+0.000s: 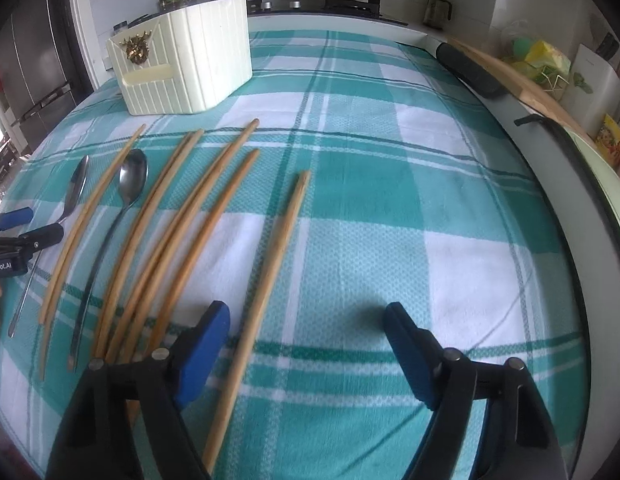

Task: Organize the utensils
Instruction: 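Grasp the large steel spoon with the left tool while the right tool grasps a wooden chopstick, then lower the spoon into the cream holder with the left tool while the right tool drops its chopstick in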

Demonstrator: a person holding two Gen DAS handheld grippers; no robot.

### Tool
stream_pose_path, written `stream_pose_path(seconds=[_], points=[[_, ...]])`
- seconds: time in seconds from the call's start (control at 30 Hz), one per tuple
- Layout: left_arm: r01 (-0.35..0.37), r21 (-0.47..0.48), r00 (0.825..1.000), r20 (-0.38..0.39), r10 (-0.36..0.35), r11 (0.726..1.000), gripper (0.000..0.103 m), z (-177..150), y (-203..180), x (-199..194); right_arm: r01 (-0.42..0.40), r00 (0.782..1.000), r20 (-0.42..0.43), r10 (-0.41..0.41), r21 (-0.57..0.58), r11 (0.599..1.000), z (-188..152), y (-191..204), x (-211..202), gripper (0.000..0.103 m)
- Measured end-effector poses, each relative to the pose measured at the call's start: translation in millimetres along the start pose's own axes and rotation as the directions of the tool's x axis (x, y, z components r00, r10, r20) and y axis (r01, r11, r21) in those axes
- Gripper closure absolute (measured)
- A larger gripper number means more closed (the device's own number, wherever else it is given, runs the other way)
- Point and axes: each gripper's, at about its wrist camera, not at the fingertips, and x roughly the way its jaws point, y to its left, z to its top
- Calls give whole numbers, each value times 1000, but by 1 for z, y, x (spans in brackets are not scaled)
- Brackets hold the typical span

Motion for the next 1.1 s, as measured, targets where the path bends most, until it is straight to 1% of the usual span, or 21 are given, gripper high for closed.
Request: stream_pose_path(seconds=[0.07,0.13,0.17,0.27,0.3,0.33,0.37,0.4,0.43,0.47,0.53,0.6,0.67,0.73,0.83,0.9,1.03,1.1], points=[[4,-13,1000,-12,-4,1000,0,5,1,3,-8,1000,-13,8,-11,1000,14,1,8,38],[6,-13,1000,-23,-6,1000,0,12,1,7,-9,1000,-27,8,-16,1000,27,1,15,41],[7,-16,1000,-30,-8,1000,0,15,1,10,-5,999,-39,4,-21,1000,34,3,18,46],[13,-12,999,-49,-14,1000,2,24,-3,15,4,997,-78,-6,-25,1000,49,7,24,57],[20,-4,999,-48,-20,1000,6,27,-5,16,8,996,-85,-10,-24,1000,52,7,25,69],[27,9,999,-41,-26,1000,15,29,-9,15,-5,995,-97,3,-20,1000,56,7,27,89],[35,24,999,-32,-34,999,20,31,-12,14,-8,994,-106,7,-9,1000,58,7,29,92],[43,41,999,-23,-42,998,34,33,-17,13,-13,994,-110,14,1,1000,60,6,30,94],[53,59,999,-14,-53,997,55,35,-21,11,-29,994,-110,31,16,999,62,4,31,96],[62,74,998,-7,-62,995,61,37,-24,10,-48,993,-106,51,34,998,64,1,32,96],[84,84,996,-8,-84,993,62,39,-26,10,-81,992,-86,88,82,993,65,-6,29,96],[102,83,995,10,-103,991,62,38,-23,4,-108,993,-41,113,114,988,64,-13,17,96],[118,84,991,54,-122,989,62,35,-20,-11,-144,990,17,143,129,981,64,-16,-1,96],[136,88,985,97,-144,987,62,31,-17,-30,-159,986,62,152,135,978,62,-17,-21,96],[155,101,970,173,-171,983,62,24,-12,-65,-185,976,137,167,137,973,59,-17,-55,96],[174,104,956,222,-193,979,62,19,-7,-89,-205,965,190,179,125,971,56,-14,-80,96],[186,114,928,307,-212,976,62,10,2,-130,-223,937,293,190,84,971,46,-5,-130,96],[188,117,916,337,-217,975,62,4,6,-145,-223,922,339,188,65,973,40,1,-152,96]])
